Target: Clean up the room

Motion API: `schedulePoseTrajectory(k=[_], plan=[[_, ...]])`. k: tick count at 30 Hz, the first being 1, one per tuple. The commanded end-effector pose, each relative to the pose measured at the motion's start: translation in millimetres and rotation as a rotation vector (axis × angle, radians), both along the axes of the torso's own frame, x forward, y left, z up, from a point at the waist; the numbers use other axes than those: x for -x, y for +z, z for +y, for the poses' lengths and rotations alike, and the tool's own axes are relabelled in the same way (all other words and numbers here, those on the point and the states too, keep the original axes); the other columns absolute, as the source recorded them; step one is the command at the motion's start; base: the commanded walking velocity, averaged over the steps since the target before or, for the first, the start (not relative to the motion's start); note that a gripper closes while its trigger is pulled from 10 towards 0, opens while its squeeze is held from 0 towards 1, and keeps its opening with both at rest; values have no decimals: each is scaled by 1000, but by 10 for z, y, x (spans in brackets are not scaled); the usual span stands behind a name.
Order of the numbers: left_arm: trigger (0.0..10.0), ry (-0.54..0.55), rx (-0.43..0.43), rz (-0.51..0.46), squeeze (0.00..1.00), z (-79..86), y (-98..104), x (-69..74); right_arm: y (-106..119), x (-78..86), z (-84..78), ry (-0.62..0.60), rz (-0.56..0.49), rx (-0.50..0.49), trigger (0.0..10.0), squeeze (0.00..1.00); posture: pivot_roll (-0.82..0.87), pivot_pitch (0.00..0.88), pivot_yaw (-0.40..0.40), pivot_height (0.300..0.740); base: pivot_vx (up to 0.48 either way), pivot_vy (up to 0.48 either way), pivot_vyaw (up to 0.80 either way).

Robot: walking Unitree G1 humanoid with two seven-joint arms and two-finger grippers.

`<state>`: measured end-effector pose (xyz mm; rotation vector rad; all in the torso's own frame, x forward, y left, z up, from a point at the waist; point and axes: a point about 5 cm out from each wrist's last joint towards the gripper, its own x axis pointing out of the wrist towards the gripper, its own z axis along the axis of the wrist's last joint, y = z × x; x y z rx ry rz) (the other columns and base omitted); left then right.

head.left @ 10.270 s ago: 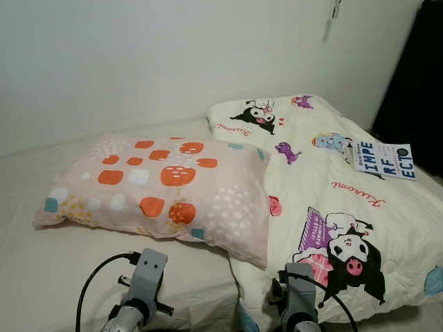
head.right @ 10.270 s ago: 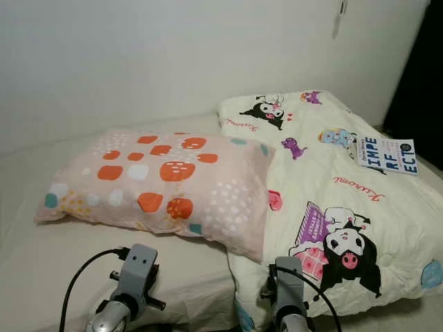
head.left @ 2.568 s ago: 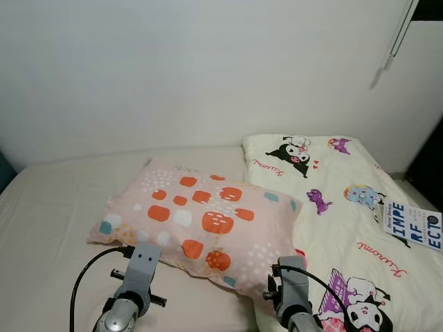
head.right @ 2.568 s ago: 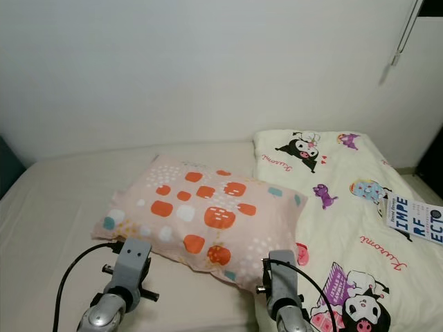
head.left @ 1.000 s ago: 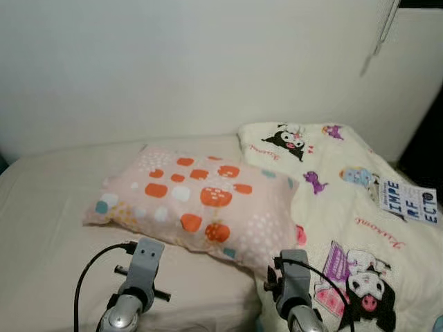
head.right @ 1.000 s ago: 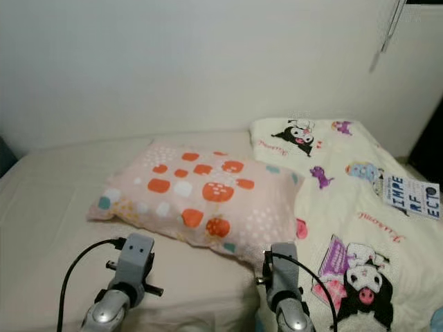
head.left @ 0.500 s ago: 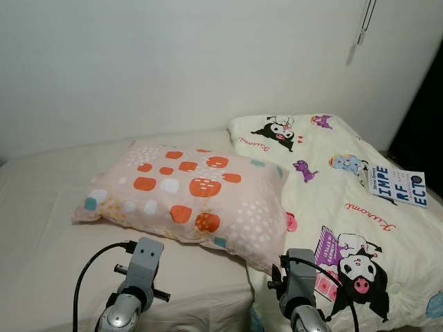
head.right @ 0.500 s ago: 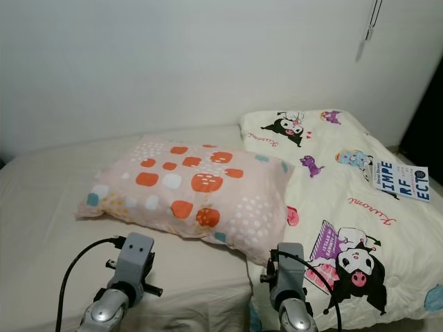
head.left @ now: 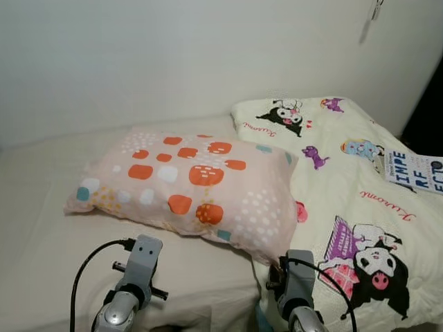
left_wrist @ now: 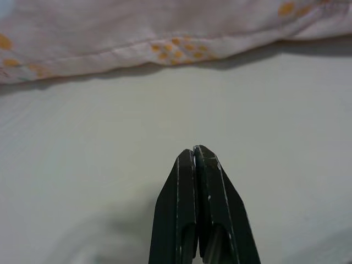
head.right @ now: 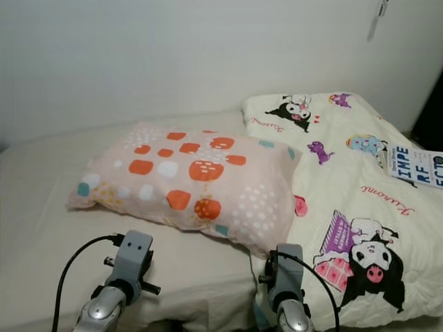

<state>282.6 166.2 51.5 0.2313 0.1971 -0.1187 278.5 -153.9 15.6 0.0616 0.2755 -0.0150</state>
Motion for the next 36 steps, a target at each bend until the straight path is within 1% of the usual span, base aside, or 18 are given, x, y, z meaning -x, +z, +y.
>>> schedulePoseTrajectory(k=[1,19,28,34,36], plan=[[10000,7,-16,24,0,63,-37,44,-50,41,4,-3,28,-9,10000,0,78,159,35,566,0,0,0],[10000,5,-17,29,0,66,-39,51,-69,52,19,4,38,-13,10000,0,79,160,38,561,0,0,0],[10000,9,-14,41,0,95,-61,65,-77,62,20,3,44,-10,10000,0,74,159,36,561,0,0,0],[10000,21,4,40,0,125,-35,20,-75,58,19,5,49,-10,10000,0,72,161,27,561,0,0,0],[10000,39,21,20,0,162,28,-37,-55,40,2,12,46,-8,10000,0,68,166,11,561,0,0,0]])
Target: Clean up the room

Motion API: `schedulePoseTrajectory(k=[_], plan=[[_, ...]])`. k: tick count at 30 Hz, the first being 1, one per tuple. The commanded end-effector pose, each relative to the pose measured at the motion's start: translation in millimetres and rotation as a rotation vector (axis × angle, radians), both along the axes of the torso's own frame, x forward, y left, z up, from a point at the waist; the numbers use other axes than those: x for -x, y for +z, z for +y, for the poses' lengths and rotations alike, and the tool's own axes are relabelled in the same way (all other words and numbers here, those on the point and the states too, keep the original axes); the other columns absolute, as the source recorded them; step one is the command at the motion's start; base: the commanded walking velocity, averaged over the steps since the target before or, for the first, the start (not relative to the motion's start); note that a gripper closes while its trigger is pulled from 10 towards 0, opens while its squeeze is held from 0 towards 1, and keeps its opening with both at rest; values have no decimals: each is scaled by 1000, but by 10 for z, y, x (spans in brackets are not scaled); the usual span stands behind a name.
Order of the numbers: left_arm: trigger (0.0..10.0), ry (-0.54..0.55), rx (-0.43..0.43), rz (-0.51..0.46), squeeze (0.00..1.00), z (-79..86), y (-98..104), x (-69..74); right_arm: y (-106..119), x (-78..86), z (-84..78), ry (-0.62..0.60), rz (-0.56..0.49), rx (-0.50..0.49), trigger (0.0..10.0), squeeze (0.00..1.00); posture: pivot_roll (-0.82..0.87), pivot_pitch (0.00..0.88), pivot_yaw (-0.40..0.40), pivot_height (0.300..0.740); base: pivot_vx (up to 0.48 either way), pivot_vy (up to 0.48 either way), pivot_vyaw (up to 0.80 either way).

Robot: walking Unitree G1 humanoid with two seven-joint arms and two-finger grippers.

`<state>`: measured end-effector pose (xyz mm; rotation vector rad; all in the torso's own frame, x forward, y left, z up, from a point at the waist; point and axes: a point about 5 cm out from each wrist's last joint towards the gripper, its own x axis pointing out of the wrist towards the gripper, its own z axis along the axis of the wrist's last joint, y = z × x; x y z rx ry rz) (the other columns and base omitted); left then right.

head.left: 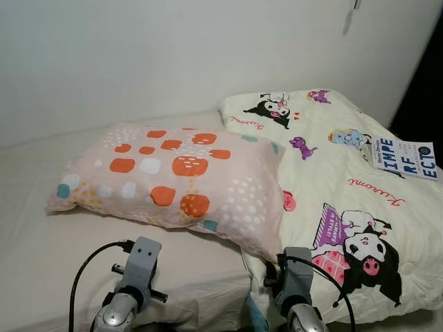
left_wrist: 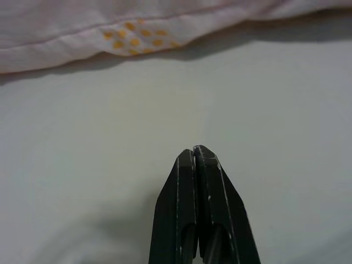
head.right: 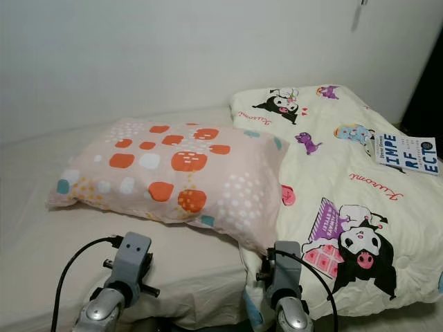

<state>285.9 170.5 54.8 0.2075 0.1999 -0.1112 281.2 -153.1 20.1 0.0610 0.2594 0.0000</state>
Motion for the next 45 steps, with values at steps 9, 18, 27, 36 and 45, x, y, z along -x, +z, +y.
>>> schedulePoseTrajectory(k=[9,18,27,36,45], plan=[[10000,-65,244,-78,0,333,337,-163,150,-131,8,28,-23,-18,10000,0,50,178,0,546,0,0,0],[10000,138,708,-82,0,451,589,-471,389,-242,31,42,-119,-48,10000,0,44,185,3,546,0,0,0],[10000,-5,687,-40,0,168,572,-386,857,-383,-45,15,-300,-43,10000,0,37,203,8,546,0,0,0],[10000,119,421,-136,0,349,564,-285,984,-490,-56,137,-339,-16,10000,1000,43,226,-5,546,0,0,0],[10000,108,248,-180,0,351,591,-138,1018,-688,15,285,-285,-91,10000,1000,58,253,-15,546,0,0,0]])
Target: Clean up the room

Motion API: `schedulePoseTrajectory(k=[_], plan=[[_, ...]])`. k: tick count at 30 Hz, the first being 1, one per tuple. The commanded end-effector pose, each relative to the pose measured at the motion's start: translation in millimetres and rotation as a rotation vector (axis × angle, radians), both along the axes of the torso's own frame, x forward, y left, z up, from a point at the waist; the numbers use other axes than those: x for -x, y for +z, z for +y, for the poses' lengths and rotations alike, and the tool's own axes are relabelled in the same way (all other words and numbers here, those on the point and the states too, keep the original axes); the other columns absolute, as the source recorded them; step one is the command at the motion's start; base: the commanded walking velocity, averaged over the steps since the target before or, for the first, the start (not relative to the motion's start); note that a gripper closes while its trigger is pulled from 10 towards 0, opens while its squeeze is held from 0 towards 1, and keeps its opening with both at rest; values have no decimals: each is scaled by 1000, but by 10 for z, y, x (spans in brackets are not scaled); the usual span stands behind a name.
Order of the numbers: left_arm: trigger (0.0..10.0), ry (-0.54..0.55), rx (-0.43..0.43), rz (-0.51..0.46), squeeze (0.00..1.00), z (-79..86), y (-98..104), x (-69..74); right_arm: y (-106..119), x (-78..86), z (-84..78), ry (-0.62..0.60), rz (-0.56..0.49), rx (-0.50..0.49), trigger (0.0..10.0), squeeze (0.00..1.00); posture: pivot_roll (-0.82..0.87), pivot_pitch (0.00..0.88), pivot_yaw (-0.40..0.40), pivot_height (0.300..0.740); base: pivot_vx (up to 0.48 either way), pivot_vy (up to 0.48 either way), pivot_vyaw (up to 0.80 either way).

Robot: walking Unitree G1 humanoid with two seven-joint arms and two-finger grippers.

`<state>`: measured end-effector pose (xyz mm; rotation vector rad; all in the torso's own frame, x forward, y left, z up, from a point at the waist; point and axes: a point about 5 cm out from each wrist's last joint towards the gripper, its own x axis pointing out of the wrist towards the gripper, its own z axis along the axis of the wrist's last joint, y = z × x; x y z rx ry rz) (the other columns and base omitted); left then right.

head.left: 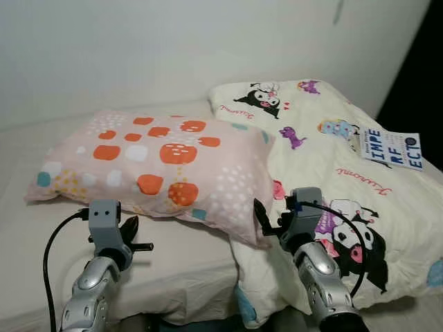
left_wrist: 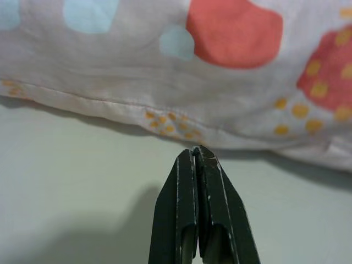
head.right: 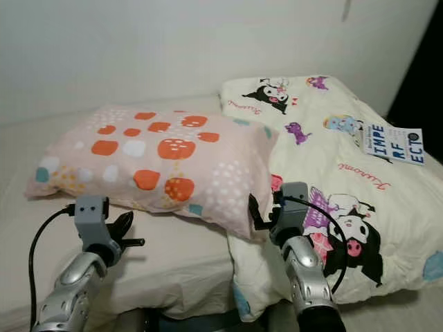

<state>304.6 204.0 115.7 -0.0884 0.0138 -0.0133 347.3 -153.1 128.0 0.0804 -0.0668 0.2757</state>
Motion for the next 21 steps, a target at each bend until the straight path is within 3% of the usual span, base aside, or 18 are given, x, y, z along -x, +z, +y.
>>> schedulePoseTrajectory(k=[1,2,4,21], plan=[[10000,3,-48,3,0,16,-17,49,-61,-27,14,30,50,-25,10000,1000,58,253,-15,546,0,0,0],[10000,1,-52,3,0,7,-19,57,-63,-55,30,46,64,-15,10000,1000,58,253,-15,546,0,0,0],[10000,9,-70,-2,0,-4,-16,77,-57,-143,55,63,89,31,10000,0,64,259,-20,546,0,0,0],[10000,33,-70,-18,0,-35,15,195,5,-306,128,137,144,99,10000,0,76,286,-68,546,0,0,0]])
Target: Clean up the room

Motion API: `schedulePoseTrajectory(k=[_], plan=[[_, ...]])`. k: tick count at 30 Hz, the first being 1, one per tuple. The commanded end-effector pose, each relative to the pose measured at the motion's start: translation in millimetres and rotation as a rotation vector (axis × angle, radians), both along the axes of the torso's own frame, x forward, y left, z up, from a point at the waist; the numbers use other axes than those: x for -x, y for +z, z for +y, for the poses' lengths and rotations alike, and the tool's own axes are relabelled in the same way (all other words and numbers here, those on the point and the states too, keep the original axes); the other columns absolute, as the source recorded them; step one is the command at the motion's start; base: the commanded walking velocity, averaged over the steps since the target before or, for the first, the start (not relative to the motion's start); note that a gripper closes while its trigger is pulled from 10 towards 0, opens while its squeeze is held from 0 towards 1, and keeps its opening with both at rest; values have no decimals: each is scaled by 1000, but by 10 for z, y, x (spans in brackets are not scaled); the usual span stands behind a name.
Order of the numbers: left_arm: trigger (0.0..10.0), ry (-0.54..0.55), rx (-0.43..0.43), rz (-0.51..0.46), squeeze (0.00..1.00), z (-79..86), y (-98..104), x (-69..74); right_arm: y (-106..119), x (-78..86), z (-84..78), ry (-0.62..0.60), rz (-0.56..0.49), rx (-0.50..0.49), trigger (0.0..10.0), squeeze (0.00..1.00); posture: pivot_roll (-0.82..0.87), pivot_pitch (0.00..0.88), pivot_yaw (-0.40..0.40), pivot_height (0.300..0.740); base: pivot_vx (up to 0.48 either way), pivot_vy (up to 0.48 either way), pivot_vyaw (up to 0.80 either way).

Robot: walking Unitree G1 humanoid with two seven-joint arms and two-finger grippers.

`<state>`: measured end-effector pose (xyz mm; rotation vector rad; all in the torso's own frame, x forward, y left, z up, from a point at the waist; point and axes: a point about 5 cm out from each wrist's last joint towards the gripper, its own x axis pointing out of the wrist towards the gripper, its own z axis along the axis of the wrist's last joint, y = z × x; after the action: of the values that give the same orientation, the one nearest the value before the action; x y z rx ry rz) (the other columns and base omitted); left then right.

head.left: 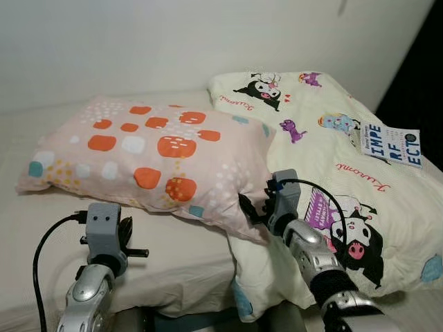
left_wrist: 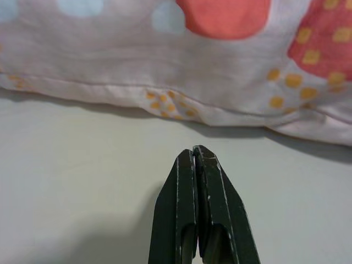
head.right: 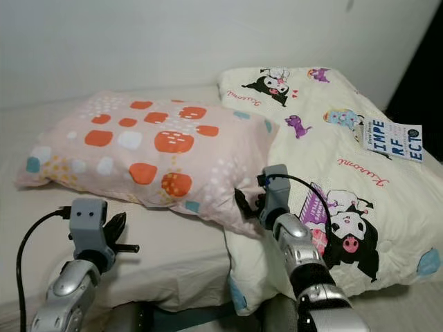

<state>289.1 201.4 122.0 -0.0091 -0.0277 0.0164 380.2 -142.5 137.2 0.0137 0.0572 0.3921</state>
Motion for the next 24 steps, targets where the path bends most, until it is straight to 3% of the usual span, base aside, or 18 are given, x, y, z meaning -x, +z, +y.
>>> schedulePoseTrajectory(k=[1,24], plan=[[10000,3,10,26,0,-17,-57,60,-75,10,42,29,36,17,10000,0,74,286,-71,546,0,0,0],[10000,0,-31,51,0,-79,-104,95,6,-35,135,91,1,12,10000,0,67,283,-69,546,0,42,0]])
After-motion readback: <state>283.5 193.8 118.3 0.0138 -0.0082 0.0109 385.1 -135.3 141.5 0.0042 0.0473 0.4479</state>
